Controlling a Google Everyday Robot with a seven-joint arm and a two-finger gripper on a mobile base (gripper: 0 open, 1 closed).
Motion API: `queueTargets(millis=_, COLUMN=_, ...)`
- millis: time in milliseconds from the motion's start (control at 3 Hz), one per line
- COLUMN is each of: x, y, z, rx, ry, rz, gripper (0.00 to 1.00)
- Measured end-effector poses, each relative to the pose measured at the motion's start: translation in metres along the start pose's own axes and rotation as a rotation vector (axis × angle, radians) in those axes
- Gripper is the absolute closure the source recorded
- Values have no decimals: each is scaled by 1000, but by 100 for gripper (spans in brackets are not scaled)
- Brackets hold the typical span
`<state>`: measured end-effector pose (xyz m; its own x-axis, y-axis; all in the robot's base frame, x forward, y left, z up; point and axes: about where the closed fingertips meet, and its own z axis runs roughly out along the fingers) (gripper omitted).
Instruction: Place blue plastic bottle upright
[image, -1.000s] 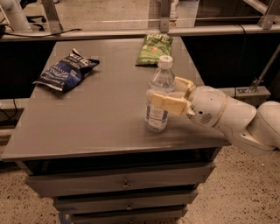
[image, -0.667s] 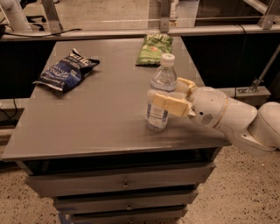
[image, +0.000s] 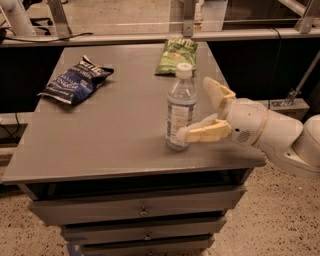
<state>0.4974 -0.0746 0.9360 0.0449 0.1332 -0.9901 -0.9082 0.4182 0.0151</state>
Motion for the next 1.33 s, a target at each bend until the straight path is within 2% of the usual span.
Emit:
queueTargets(millis=333, x=-2, y=-8, z=-27, rx=7, ry=81, rz=-52, gripper=0)
queueTargets(millis=667, x=-7, y=-27, z=-85, rx=49, ry=200, rz=-117, gripper=0)
queueTargets(millis=1000, x=-12, y=-44, z=-151, rx=117, ry=303, rz=-136, gripper=0)
queueTargets(millis=1333, x=-12, y=-46, z=-156, rx=121, ry=312, rz=-138, gripper=0)
